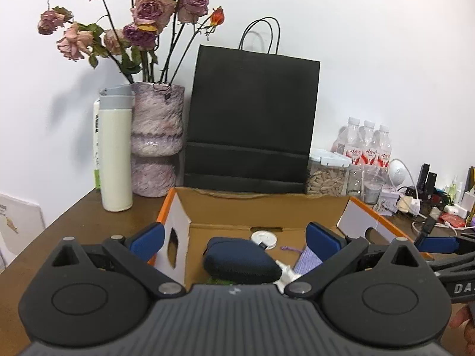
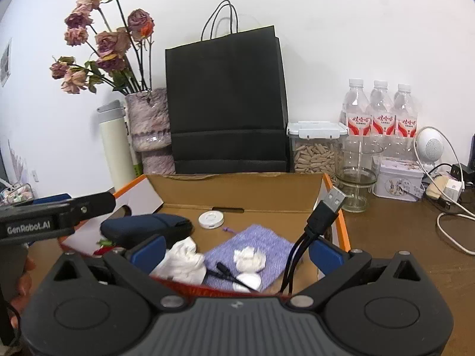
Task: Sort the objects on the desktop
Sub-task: 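Move both grippers back down to the items in front of the box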
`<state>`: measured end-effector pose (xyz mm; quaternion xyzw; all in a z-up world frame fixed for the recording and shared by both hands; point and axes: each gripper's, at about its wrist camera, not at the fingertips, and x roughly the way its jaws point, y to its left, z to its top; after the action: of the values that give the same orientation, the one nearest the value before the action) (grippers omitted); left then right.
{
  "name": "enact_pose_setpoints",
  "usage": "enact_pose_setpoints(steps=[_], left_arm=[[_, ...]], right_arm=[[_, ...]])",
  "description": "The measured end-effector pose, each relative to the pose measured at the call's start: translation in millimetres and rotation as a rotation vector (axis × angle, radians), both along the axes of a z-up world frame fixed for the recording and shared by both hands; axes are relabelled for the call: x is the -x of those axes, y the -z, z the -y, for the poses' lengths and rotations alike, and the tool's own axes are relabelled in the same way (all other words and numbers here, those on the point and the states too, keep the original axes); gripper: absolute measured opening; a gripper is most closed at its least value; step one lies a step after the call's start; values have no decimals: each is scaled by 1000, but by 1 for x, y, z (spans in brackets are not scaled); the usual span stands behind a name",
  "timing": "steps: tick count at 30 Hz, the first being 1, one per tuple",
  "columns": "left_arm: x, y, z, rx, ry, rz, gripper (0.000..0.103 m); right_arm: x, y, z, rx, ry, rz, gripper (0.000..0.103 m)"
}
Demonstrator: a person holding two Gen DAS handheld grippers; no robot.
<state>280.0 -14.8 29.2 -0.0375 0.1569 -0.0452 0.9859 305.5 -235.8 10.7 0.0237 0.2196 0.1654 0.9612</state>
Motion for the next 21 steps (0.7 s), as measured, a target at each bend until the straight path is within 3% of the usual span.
enact_pose_setpoints(steps=[21], left_arm=[[80,9,2,18,75,-2,103]], right_arm=[[82,18,19,52,10,-11,103]])
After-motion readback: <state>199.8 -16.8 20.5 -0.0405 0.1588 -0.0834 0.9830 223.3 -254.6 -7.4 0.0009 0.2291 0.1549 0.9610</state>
